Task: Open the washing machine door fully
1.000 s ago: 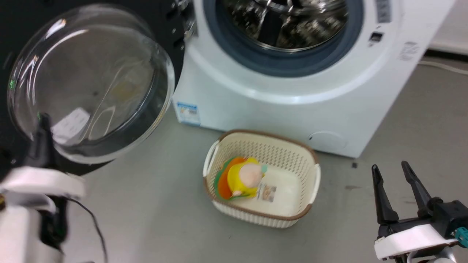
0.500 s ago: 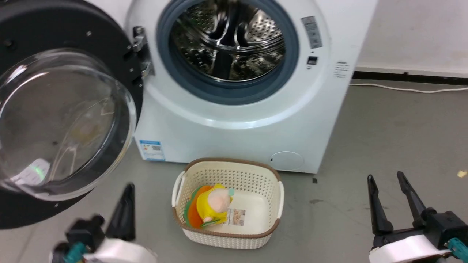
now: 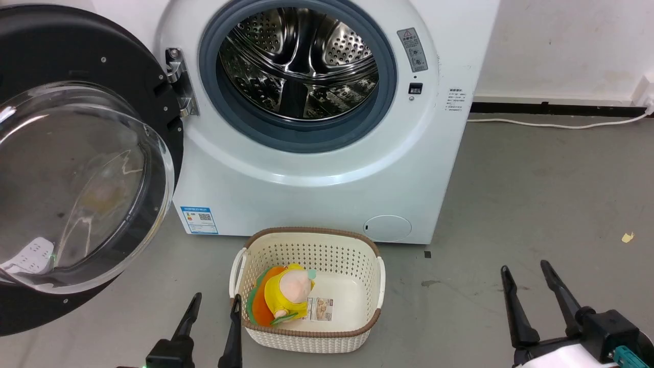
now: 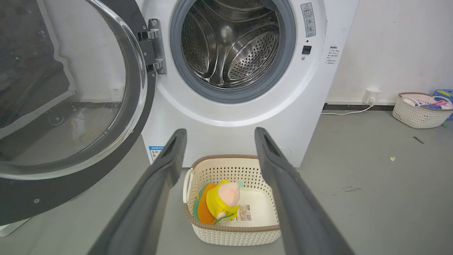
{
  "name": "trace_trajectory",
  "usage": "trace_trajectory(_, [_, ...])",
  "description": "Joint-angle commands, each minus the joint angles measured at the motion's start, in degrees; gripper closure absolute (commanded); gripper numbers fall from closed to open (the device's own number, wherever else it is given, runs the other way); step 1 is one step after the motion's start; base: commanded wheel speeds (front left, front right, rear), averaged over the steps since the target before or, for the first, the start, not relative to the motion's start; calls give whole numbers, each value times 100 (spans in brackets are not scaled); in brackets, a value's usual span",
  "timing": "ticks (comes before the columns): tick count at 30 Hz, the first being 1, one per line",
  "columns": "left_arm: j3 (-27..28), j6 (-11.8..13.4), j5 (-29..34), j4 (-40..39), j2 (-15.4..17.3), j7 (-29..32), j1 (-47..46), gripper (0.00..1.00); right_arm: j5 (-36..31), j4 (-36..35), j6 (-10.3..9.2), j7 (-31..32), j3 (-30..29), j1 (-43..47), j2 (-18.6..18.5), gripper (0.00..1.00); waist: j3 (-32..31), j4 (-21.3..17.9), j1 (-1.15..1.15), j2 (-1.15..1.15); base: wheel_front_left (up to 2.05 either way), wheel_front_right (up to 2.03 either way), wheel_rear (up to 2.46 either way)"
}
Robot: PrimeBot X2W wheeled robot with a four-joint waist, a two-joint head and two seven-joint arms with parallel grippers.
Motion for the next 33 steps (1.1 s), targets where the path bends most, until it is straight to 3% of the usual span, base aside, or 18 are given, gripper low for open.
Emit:
trace_trajectory(1, [9,1,50,-5,-45,-29,35,0,-8,23,-4,-25,-6,82,22,0,7,7,0,0,0,0,0])
trace_trajectory(31, [367,-301,379,-122,-320,-32,-49,0,41,203,-4,-26,35,30,22,0,107,79,0,0,0,0,0])
trace_trajectory(32, [358,-289,365,-97,-313,0,-2,100,10,179,0,0,41,2,0,100,109,80,0,0,0,0,0])
trace_trajectory(33, [355,-289,364,-92,-310,3,-2,100,9,178,0,2,43,0,-1,100,109,80,0,0,0,0,0])
